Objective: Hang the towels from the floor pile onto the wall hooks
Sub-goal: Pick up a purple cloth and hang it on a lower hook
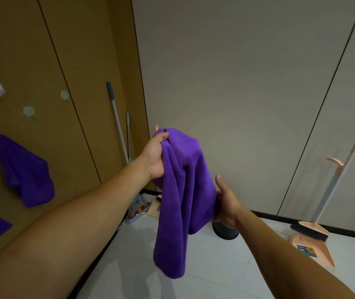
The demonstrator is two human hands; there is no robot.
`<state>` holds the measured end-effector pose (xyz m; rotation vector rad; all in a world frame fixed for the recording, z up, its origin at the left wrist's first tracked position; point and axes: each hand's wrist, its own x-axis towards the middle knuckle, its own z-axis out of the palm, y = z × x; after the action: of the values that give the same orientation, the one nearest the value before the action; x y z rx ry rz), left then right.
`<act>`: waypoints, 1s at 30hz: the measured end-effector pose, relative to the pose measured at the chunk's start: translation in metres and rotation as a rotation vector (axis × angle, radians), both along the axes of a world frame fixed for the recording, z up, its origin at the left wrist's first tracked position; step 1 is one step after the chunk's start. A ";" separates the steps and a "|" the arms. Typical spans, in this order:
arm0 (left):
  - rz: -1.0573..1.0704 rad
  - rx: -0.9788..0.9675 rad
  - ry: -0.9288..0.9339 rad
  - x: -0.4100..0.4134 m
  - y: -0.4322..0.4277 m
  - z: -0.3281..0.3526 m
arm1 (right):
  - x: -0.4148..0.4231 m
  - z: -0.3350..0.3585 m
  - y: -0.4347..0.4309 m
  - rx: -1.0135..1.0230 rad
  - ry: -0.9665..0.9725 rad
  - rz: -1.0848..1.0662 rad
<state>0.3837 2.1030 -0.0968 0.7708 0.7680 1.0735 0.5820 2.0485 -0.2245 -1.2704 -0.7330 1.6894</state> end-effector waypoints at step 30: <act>-0.055 -0.318 0.510 -0.167 -0.033 -0.067 | 0.006 0.048 0.033 0.221 -0.181 -0.145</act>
<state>0.2172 2.0698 -0.1639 0.7925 1.3073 0.6819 0.5879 2.0814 -0.1764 -1.2970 -0.8860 1.3501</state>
